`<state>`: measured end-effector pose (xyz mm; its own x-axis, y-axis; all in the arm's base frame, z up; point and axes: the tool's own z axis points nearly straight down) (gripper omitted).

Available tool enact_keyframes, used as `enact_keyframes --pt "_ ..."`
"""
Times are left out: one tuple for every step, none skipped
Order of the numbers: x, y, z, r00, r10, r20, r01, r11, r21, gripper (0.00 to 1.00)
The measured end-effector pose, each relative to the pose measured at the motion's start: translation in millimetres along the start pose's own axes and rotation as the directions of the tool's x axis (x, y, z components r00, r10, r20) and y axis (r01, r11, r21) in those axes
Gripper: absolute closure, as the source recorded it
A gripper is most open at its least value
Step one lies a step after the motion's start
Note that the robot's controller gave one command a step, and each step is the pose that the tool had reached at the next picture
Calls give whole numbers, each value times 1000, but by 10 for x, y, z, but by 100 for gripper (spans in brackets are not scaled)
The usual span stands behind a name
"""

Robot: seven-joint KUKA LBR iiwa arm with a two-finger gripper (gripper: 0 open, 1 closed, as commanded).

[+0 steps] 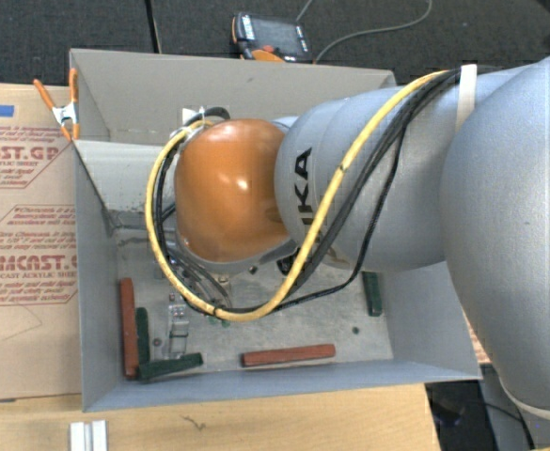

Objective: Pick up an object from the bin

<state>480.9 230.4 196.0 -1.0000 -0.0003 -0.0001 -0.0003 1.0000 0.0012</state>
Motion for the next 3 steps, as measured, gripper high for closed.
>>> enact_keyframes --pt "-21 -453 1246 959 -282 11 282 959 0 0" --pt "1 -450 1243 959 -284 3 284 959 0 100" --pt "-21 -449 1239 959 -282 12 282 959 -1 0"
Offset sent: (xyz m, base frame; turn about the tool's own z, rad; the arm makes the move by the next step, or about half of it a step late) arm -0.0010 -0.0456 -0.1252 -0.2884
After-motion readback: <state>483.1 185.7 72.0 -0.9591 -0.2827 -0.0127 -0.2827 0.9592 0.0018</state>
